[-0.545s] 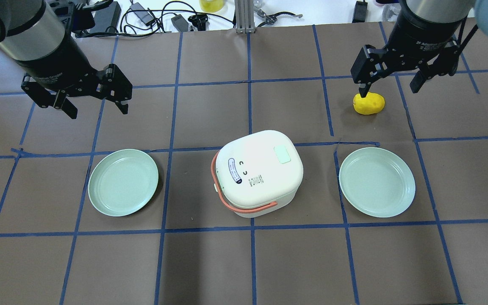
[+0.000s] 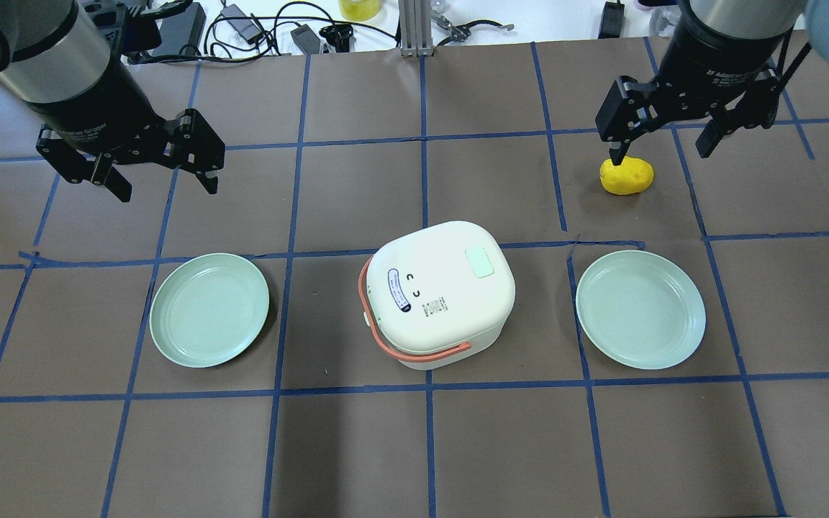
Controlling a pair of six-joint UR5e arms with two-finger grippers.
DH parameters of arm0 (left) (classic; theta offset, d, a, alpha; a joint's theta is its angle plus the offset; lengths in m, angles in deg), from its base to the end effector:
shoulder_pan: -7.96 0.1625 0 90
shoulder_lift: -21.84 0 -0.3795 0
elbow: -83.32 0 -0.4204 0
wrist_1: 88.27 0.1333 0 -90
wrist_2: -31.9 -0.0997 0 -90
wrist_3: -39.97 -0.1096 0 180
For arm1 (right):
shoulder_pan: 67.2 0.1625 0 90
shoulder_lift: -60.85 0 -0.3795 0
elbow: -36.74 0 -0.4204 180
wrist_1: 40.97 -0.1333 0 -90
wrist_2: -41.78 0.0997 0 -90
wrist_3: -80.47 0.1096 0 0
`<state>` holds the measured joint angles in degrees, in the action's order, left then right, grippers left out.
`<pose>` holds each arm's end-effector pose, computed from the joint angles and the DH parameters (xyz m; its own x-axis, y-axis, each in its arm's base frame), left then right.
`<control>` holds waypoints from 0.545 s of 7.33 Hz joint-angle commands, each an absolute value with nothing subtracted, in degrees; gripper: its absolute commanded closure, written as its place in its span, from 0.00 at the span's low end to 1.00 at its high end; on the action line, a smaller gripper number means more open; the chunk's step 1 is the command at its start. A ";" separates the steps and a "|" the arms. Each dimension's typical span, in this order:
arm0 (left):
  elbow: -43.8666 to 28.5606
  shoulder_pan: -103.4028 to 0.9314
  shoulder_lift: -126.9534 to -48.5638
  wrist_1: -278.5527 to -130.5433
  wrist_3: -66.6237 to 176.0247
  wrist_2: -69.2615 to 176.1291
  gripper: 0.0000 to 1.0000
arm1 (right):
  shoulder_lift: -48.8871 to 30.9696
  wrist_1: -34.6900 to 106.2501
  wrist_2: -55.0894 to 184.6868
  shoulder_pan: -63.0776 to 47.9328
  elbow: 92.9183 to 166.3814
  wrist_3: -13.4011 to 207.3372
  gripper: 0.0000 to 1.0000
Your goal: Press rice cooker button
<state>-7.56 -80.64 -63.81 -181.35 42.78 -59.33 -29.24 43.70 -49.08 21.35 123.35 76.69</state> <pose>-0.1189 -0.4943 0.4575 -0.9971 -0.0736 -0.0211 -0.0734 0.9973 -0.0079 0.1186 -0.5183 0.4548 -0.9991 -0.0411 0.0128 -0.0407 0.9986 0.0332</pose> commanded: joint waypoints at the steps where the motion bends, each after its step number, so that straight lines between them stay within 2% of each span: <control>1: -7.56 -80.63 -63.77 -181.34 42.78 -59.33 0.00 | -29.24 43.67 -48.93 21.21 123.23 76.51 0.00; 4: -7.56 -80.63 -63.86 -181.34 42.78 -59.33 0.00 | -29.06 43.58 -49.19 21.39 122.35 77.30 0.00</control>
